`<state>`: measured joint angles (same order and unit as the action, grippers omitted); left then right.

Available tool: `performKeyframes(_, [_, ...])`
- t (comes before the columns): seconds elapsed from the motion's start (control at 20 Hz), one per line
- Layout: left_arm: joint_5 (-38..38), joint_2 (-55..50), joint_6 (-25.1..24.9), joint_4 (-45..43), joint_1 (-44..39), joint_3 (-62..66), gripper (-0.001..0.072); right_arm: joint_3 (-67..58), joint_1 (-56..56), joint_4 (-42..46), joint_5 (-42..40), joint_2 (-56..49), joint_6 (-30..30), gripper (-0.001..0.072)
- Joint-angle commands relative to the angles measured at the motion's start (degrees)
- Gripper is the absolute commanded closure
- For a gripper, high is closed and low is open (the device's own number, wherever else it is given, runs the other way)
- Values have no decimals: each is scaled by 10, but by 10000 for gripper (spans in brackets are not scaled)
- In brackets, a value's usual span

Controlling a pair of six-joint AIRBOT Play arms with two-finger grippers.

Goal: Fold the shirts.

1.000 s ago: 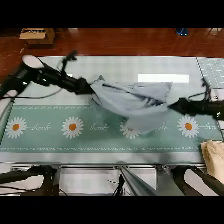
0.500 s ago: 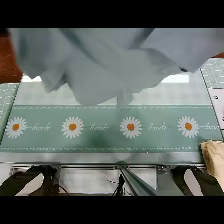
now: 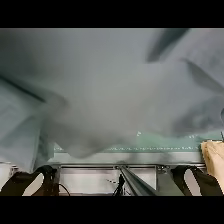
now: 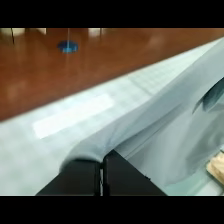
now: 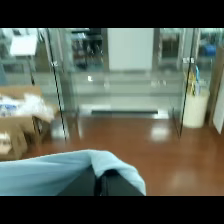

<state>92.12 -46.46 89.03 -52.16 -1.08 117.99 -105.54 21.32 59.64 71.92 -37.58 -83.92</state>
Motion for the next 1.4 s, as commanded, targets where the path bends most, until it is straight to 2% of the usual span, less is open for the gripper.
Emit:
performKeyframes(0.0, [55, 9, 32, 10, 0, -59, 688, -13, 0, 50, 120, -32, 10, 681])
performKeyframes(0.15, [54, 3, 15, 22, 0, -156, 688, -13, -1, 98, 209, -104, 26, 681])
performKeyframes(0.25, [37, -8, -5, 25, 0, -232, 688, -12, -12, 99, 205, -167, 26, 681])
performKeyframes(0.4, [-42, -45, -35, 27, 0, -335, 688, -12, -80, 153, 205, -275, 26, 681])
performKeyframes(0.5, [-88, -95, -60, 27, 0, -372, 688, -12, -133, 196, 177, -351, 28, 681])
performKeyframes(0.65, [-157, -196, -117, 27, 0, -378, 688, -12, -174, 227, 78, -447, 24, 680])
performKeyframes(0.8, [-243, -286, -168, 27, 0, -375, 687, -12, -179, 228, -1, -512, -14, 679])
performKeyframes(0.95, [-325, -348, -218, 27, 0, -372, 687, -12, -179, 233, -38, -555, -31, 679])
performKeyframes(1.05, [-367, -379, -219, 27, 0, -372, 687, -12, -179, 233, -43, -580, -38, 679])
performKeyframes(1.15, [-376, -407, -218, 40, -1, -372, 687, -12, -179, 232, -36, -603, -52, 679])
performKeyframes(1.35, [-327, -453, -217, 59, 0, -372, 683, -12, -179, 219, 3, -632, -52, 673])
